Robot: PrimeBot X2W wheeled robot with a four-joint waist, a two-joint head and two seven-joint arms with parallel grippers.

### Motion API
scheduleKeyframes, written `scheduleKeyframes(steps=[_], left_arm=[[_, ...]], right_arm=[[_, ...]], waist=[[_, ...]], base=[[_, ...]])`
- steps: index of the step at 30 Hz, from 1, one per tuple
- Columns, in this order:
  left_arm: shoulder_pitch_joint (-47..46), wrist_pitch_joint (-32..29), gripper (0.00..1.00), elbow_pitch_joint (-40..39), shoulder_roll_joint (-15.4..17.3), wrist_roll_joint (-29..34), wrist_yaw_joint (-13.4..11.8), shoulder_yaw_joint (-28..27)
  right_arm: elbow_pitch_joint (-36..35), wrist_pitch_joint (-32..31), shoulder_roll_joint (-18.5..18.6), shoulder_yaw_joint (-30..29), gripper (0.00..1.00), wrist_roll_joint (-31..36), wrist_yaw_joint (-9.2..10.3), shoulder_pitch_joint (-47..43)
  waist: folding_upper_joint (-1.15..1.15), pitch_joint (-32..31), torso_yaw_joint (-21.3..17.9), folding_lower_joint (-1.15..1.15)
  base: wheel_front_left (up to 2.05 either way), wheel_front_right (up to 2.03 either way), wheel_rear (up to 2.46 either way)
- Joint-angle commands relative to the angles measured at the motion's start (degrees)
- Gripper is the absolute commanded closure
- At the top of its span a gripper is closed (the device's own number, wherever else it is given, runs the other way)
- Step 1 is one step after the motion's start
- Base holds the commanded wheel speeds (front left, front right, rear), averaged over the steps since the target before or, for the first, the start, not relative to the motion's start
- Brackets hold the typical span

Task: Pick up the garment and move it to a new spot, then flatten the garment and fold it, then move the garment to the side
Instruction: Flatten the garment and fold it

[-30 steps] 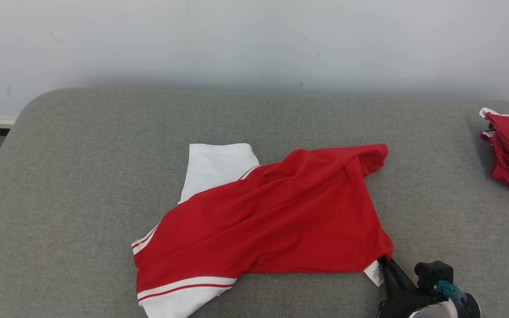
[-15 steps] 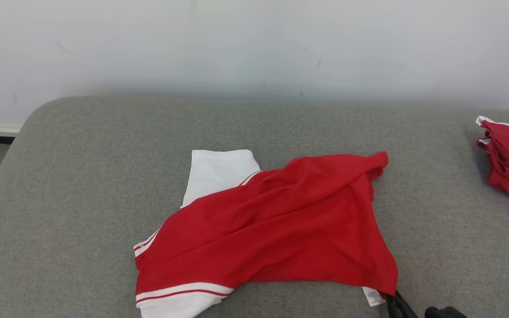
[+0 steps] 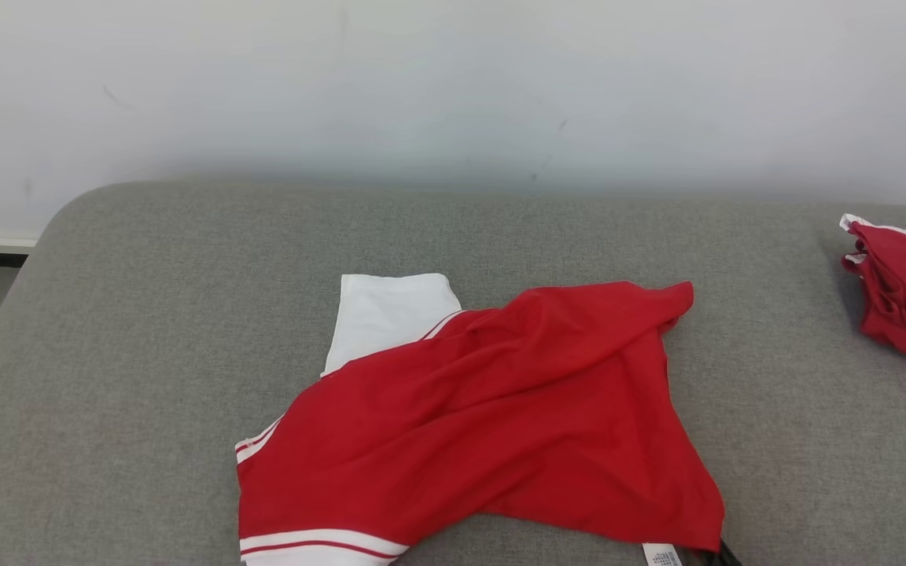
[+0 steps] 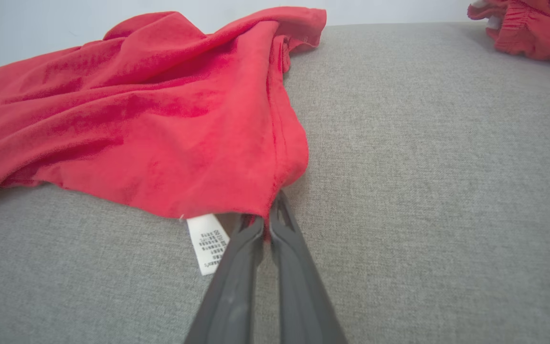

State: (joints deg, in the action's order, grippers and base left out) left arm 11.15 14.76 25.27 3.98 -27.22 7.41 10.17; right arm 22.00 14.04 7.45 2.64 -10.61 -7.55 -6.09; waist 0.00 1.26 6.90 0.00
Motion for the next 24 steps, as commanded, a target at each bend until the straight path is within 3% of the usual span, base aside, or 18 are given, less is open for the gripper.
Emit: scheduleKeyframes(steps=[1, 2, 3, 4, 5, 13, 24], left_arm=[[-0.94, 0.14, 1.0, 0.81, 0.97, -0.72, 0.02, 0.16], [-1.11, 0.2, 1.0, 1.31, 1.2, -1.36, 0.02, -0.07], [-1.22, 0.29, 0.88, 1.68, 1.39, -1.62, 0.02, -0.41], [-1.43, 0.33, 0.04, 1.94, 1.59, -1.52, 0.03, -0.78], [-1.51, 0.38, 0.0, 2.26, 1.63, -1.41, 0.03, -0.98], [-2.02, 0.42, 0.0, 3.11, 1.41, -0.7, 0.04, -1.69], [-0.87, 0.44, 0.0, 5.18, 0.66, -0.82, 0.05, -0.54]], right_arm=[[0.03, -0.06, 0.37, 0.29, 0.0, -0.67, 0.16, -0.45], [-0.19, 0.05, 0.5, 0.33, 0.0, -1.01, 0.16, -0.6], [-0.63, 0.25, 0.38, 0.01, 0.0, -1.39, 0.16, -0.83], [-1.17, 0.42, 0.38, -0.44, 0.0, -1.64, 0.16, -1.08], [-1.61, 0.57, 0.5, -0.59, 0.0, -1.67, 0.16, -1.42], [-1.36, 0.95, 1.85, -1.7, 0.0, -3.93, 0.16, -2.11], [-1.83, 1.16, 5.15, 2.38, 0.0, -9.79, 0.16, -3.33]], waist=[[0.0, -0.17, 0.07, 0.0], [0.0, -0.28, 0.07, 0.0], [0.0, -0.39, 0.06, 0.0], [0.0, -0.45, 0.06, 0.0], [0.0, -0.53, 0.02, 0.0], [0.0, -0.63, -0.25, 0.0], [0.0, -0.66, -0.18, 0.0]], base=[[0.0, 0.0, 0.0], [0.0, 0.0, 0.0], [0.0, 0.0, 0.0], [0.0, 0.0, 0.0], [0.0, 0.0, 0.0], [0.0, 0.0, 0.0], [0.0, 0.0, 0.0]])
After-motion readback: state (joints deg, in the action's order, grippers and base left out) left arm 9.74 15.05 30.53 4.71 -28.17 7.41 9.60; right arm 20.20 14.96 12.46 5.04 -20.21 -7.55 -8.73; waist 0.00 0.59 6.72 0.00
